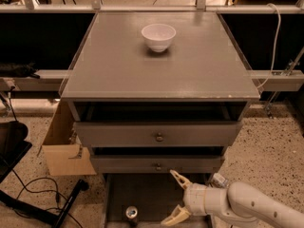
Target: Pick redbull can from bottom drawer and place on counter
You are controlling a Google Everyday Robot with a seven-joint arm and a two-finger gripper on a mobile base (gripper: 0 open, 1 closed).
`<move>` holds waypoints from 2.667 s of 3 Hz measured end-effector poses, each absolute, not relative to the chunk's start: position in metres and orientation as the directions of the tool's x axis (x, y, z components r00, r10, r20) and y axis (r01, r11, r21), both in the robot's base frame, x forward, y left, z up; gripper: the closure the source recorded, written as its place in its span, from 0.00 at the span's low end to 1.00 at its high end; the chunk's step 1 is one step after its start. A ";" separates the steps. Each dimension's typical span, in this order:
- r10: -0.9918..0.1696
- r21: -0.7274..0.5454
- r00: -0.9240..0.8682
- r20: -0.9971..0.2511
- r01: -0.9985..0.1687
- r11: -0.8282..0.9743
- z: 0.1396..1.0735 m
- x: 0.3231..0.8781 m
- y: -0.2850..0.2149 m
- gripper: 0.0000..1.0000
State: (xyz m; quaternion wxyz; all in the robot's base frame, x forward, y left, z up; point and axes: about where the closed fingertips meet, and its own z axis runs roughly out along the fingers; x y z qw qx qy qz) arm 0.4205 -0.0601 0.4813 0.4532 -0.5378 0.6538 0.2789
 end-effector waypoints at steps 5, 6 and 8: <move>-0.249 0.007 -0.043 -0.968 -0.990 0.144 0.301 0.445 0.035 0.00; -0.223 0.030 -0.057 -0.973 -0.992 0.122 0.269 0.449 0.050 0.00; -0.176 0.075 -0.089 -0.980 -0.994 0.083 0.212 0.440 0.082 0.00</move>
Offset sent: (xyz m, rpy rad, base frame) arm 0.0087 0.0220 -0.0459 0.0593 0.0107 0.0039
